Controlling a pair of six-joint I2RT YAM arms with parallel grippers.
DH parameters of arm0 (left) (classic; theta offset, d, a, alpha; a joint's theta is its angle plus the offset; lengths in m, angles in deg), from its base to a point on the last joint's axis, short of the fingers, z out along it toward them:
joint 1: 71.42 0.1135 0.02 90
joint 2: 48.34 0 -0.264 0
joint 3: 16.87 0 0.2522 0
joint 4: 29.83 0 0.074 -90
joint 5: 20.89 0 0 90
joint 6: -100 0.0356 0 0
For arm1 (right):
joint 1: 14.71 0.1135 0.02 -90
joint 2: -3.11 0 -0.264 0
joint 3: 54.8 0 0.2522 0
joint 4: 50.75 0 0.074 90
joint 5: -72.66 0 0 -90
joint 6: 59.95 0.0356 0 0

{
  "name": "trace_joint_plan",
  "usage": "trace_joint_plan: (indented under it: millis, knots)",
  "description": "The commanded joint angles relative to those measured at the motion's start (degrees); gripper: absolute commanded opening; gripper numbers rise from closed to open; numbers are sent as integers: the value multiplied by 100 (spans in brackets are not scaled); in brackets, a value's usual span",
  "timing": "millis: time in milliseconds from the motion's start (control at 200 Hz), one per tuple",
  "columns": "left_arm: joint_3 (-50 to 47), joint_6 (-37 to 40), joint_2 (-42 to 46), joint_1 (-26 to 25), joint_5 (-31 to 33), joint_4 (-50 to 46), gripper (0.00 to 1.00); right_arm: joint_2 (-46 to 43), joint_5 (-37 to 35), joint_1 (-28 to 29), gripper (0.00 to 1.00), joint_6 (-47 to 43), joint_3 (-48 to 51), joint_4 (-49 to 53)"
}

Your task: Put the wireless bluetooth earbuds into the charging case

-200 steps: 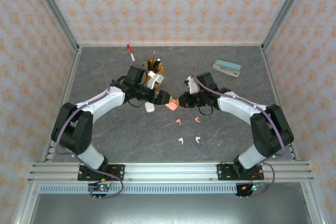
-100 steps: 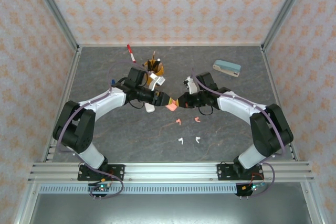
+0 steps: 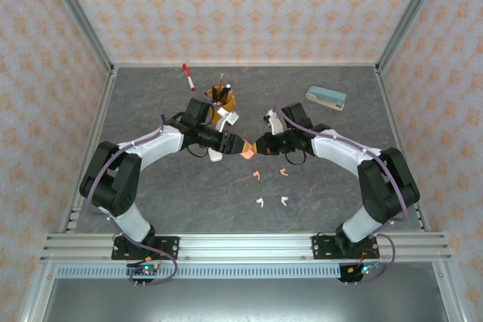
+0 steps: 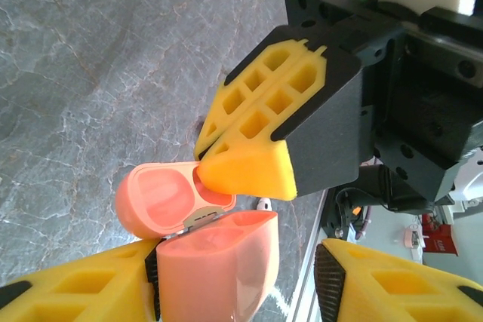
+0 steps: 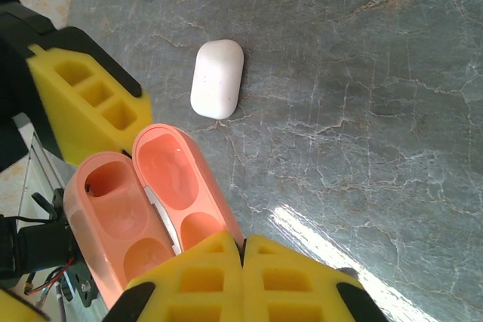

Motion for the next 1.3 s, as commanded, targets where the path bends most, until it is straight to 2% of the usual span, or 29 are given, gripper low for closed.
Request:
trace_joint_plan:
  millis: [0, 601, 1006, 1071, 1146, 1231, 1291]
  knots:
    - [-78, 136, -48, -61, -180, -21, 55, 9, 88, -26, 0, -132, -193, 16]
    - [-52, 149, -183, -166, -258, 11, 34, -10, 97, -30, 0, -187, -197, 104]
    - [-23, 123, -267, -236, -189, 15, 5, -33, -76, -26, 0, -144, -187, 76]
    - [-18, 115, -254, -237, -148, 7, 0, -54, -176, -35, 5, -115, -188, 77]
    - [-27, 123, -222, -237, -78, 11, 0, -120, -253, -142, 14, -1, -167, 59]
    - [-73, 107, -143, -228, 34, 52, 0, -360, -176, -415, 36, 275, 8, -115]
    - [-114, 69, -78, -220, 122, 122, 0, -618, -110, -664, 44, 452, 162, -195]
